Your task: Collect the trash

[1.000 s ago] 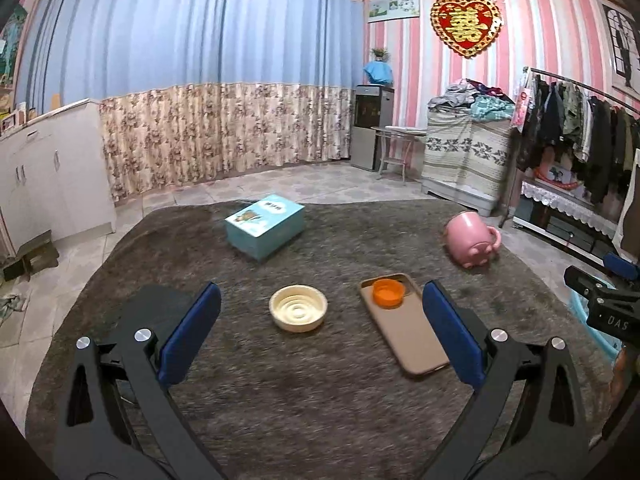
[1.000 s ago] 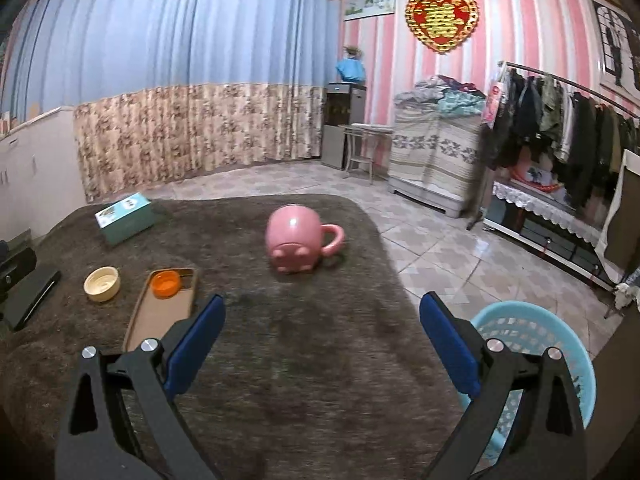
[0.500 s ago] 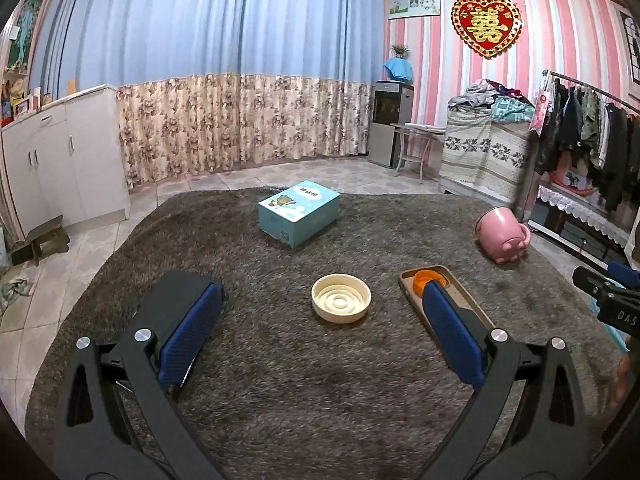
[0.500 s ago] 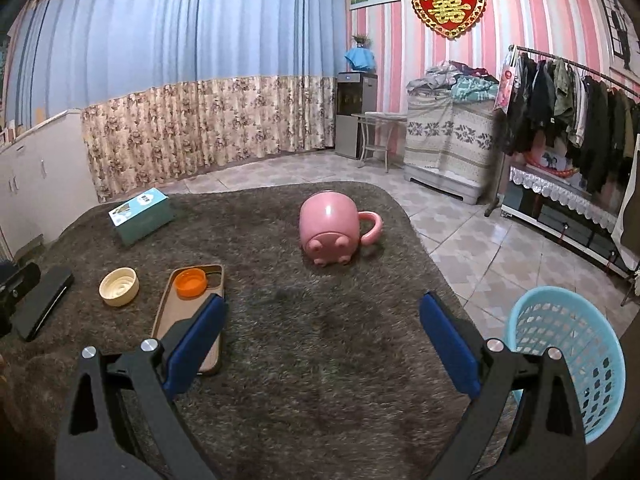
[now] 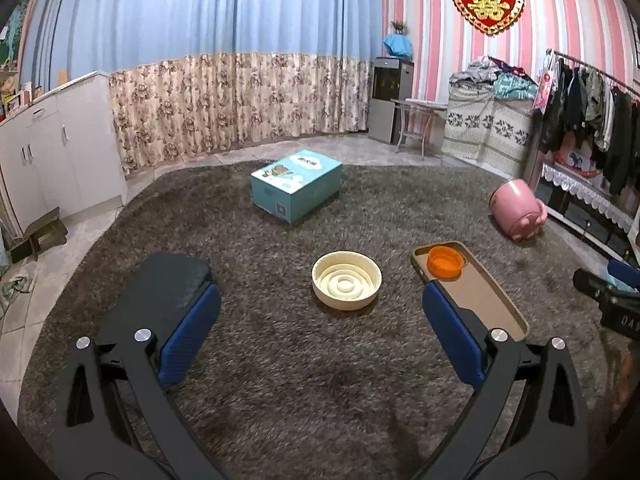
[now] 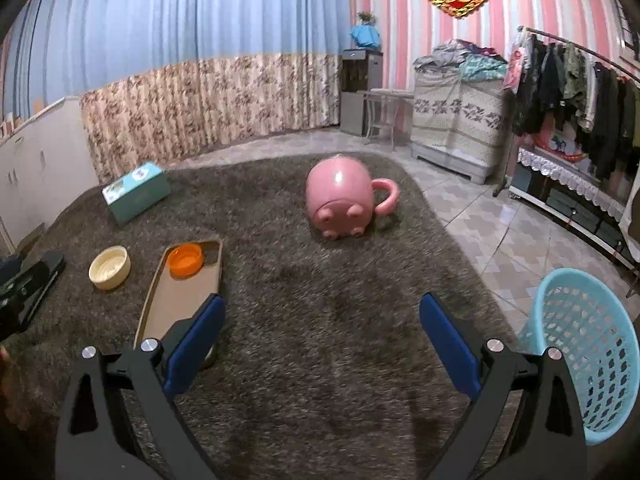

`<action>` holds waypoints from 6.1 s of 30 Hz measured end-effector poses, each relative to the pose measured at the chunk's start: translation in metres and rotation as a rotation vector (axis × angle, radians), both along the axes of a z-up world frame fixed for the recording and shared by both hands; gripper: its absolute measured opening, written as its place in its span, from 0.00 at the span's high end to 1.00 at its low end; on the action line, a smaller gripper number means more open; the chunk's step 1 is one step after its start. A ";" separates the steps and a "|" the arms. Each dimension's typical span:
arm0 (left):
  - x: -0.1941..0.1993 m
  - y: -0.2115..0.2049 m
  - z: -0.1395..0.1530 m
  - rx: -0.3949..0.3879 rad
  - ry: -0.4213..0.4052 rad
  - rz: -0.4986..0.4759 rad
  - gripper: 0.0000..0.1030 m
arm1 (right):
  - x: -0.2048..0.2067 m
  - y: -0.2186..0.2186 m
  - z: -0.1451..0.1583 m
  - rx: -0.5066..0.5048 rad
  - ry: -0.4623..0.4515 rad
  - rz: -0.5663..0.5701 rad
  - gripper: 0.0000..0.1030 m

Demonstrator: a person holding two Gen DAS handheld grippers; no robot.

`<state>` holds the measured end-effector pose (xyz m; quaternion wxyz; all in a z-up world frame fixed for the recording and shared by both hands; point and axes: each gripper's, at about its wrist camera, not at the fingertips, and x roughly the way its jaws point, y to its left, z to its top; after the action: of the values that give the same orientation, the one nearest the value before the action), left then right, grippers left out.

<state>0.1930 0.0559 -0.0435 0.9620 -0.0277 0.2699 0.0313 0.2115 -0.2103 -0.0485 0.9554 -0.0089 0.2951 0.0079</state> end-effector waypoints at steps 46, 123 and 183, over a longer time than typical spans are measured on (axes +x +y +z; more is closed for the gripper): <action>0.053 0.049 -0.040 -0.106 0.121 0.157 0.41 | 0.089 0.093 -0.040 0.059 0.190 0.337 0.43; 0.054 0.043 -0.044 -0.087 0.136 0.144 0.41 | 0.091 0.087 -0.033 0.119 0.169 0.378 0.65; -0.034 -0.219 0.086 -0.026 -0.170 -0.400 0.41 | -0.127 -0.228 0.057 0.040 -0.145 -0.463 0.61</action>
<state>0.1593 -0.1629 0.0422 0.9678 0.0117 0.1885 -0.1662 0.0844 -0.4384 0.0089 0.9503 0.0776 0.2199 -0.2062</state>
